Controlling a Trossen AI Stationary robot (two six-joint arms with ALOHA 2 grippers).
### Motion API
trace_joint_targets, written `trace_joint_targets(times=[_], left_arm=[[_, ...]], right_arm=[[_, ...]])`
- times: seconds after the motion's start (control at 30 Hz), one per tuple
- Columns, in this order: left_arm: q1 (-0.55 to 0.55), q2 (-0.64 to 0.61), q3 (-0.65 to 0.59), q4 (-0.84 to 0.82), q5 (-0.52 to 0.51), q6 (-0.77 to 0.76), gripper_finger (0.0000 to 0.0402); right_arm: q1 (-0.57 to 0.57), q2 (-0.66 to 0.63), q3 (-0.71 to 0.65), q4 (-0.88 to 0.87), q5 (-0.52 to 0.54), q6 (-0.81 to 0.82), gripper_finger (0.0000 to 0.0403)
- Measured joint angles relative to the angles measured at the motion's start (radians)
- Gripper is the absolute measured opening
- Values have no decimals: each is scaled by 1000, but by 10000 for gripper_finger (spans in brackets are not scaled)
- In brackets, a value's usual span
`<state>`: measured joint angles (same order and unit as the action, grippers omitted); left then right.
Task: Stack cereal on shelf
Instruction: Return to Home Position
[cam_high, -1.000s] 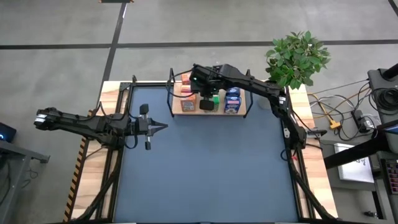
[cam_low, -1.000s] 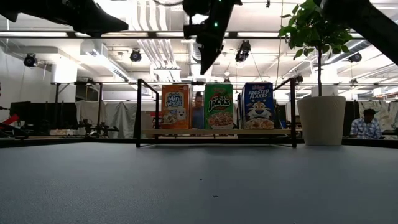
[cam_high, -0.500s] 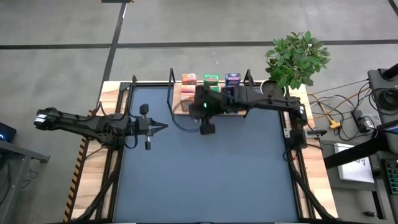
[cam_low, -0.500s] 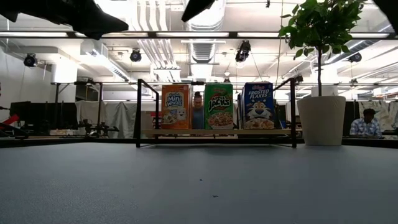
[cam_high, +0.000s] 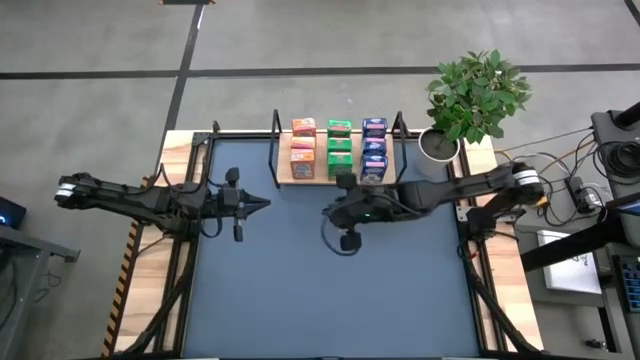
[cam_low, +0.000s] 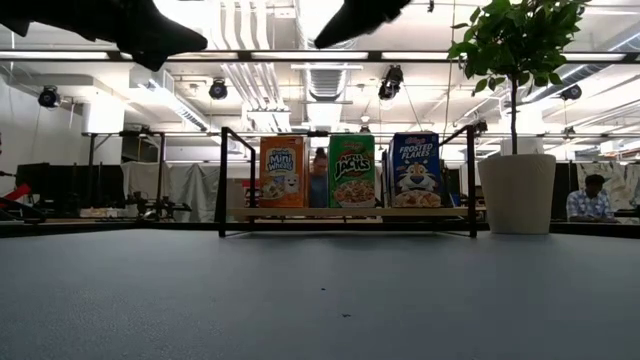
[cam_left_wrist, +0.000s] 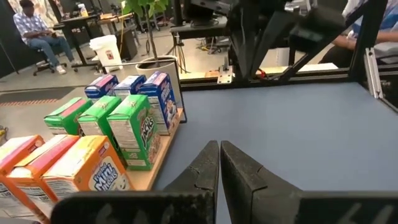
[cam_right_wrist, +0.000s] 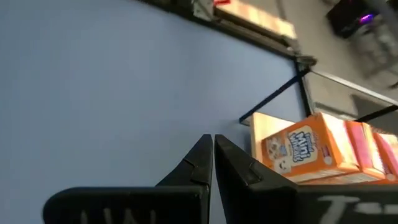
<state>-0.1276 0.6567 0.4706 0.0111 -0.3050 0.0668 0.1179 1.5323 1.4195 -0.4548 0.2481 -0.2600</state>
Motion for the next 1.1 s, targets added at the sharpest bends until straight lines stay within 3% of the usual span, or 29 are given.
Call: trace_joint_targets(times=[0.2,0.37,0.47,0.7,0.83,1.1], left_arm=[[0,8,0,18,0,-20,0],[0,18,0,43,0,-22,0],[0,27,0,73,0,-22,0],[0,79,0,162,-4,14,0],[9,134,1,301,-88,86,0],[138,234,75,270,-90,152,0]], right_arm=[[9,-85,-241,295,33,1,8],[-23,-105,-316,439,182,42,8],[-55,-104,-300,392,247,65,8],[-82,-106,-262,309,253,43,8],[-75,-109,-267,295,252,24,8],[-70,-125,-365,337,250,30,8]])
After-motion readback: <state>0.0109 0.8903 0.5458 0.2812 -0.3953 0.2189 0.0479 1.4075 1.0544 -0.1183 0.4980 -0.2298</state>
